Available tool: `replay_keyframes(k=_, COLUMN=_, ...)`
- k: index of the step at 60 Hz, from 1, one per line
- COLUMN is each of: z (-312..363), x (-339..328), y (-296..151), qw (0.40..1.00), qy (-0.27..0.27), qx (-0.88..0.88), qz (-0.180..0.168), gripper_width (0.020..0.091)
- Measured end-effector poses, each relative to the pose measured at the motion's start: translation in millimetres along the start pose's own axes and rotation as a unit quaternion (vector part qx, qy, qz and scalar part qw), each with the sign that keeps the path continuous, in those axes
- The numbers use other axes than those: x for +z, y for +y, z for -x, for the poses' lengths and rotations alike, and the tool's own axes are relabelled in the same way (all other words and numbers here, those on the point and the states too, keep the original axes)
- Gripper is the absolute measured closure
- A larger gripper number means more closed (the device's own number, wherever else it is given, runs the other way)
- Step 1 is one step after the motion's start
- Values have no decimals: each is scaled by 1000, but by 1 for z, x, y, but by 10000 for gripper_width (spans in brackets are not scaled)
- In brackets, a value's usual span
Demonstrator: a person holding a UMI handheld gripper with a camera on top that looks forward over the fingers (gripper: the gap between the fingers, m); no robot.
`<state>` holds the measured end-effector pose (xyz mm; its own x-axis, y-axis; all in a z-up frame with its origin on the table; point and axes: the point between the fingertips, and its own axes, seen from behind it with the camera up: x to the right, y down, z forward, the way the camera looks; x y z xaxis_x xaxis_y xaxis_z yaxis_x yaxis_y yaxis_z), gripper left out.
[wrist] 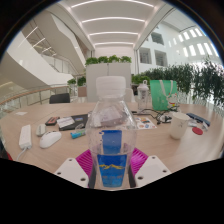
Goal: Pour water
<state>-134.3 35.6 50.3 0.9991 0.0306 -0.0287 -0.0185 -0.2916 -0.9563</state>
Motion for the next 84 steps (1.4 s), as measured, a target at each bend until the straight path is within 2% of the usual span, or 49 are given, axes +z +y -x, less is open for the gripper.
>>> replay_keyframes(k=4, z=-2, x=3, y=-1, qw=1000, qy=-9, qx=-7, qz=6, gripper_width=659)
replay_keyframes(k=5, z=-1, x=4, y=0, qw=1000, qy=-12, qx=-5, qz=9, gripper_width=687)
replay_keyframes(k=6, z=0, x=4, y=0, qw=1000, qy=-16, qx=-2, qz=12, gripper_width=671)
replay_keyframes(k=16, z=3, x=8, y=-16, qw=997, qy=-57, qx=23, qz=38, gripper_width=702)
replay_keyframes(k=21, z=6, x=9, y=-66, qw=995, qy=-92, qx=41, qz=18, gripper_width=701)
replay_keyframes(k=27, z=-9, x=16, y=-150, qw=983, qy=-134, qx=126, qz=-11, gripper_width=699)
replay_keyframes(k=32, z=-52, x=24, y=-208, qw=969, qy=-139, qx=199, qz=-38, gripper_width=700)
replay_keyframes(k=36, z=-84, x=39, y=-229, qw=953, qy=-142, qx=264, qz=-41, gripper_width=700)
replay_keyframes(k=38, z=-95, x=44, y=-233, qw=935, qy=-155, qx=317, qz=-31, gripper_width=701)
replay_keyframes(k=39, z=-99, x=46, y=-233, qw=923, qy=-163, qx=347, qz=-23, gripper_width=733)
replay_keyframes(k=40, z=-105, x=49, y=-233, qw=909, qy=-172, qx=378, qz=-16, gripper_width=702)
replay_keyframes(k=46, z=-126, x=64, y=-221, qw=805, qy=-202, qx=558, qz=22, gripper_width=701)
replay_keyframes(k=54, z=-149, x=74, y=-193, qw=587, qy=-259, qx=763, qz=76, gripper_width=703)
replay_keyframes(k=58, z=-153, x=81, y=-186, qw=497, qy=-265, qx=821, qz=89, gripper_width=703)
replay_keyframes(k=59, z=-148, x=83, y=-192, qw=483, qy=-253, qx=834, qz=90, gripper_width=704)
replay_keyframes(k=62, z=-149, x=77, y=-195, qw=444, qy=-269, qx=850, qz=85, gripper_width=702)
replay_keyframes(k=71, z=-157, x=76, y=-202, qw=387, qy=-277, qx=877, qz=72, gripper_width=700)
replay_keyframes(k=72, z=-169, x=58, y=-194, qw=375, qy=-296, qx=875, qz=71, gripper_width=702)
replay_keyframes(k=73, z=-162, x=77, y=-208, qw=372, qy=-275, qx=884, qz=70, gripper_width=703)
replay_keyframes(k=76, z=-164, x=75, y=-212, qw=367, qy=-280, qx=885, qz=66, gripper_width=702)
replay_keyframes(k=81, z=-163, x=62, y=-216, qw=384, qy=-291, qx=873, qz=72, gripper_width=702)
replay_keyframes(k=82, z=-168, x=39, y=-206, qw=392, qy=-324, qx=858, qz=70, gripper_width=702)
replay_keyframes(k=84, z=-153, x=35, y=-214, qw=417, qy=-346, qx=837, qz=74, gripper_width=701)
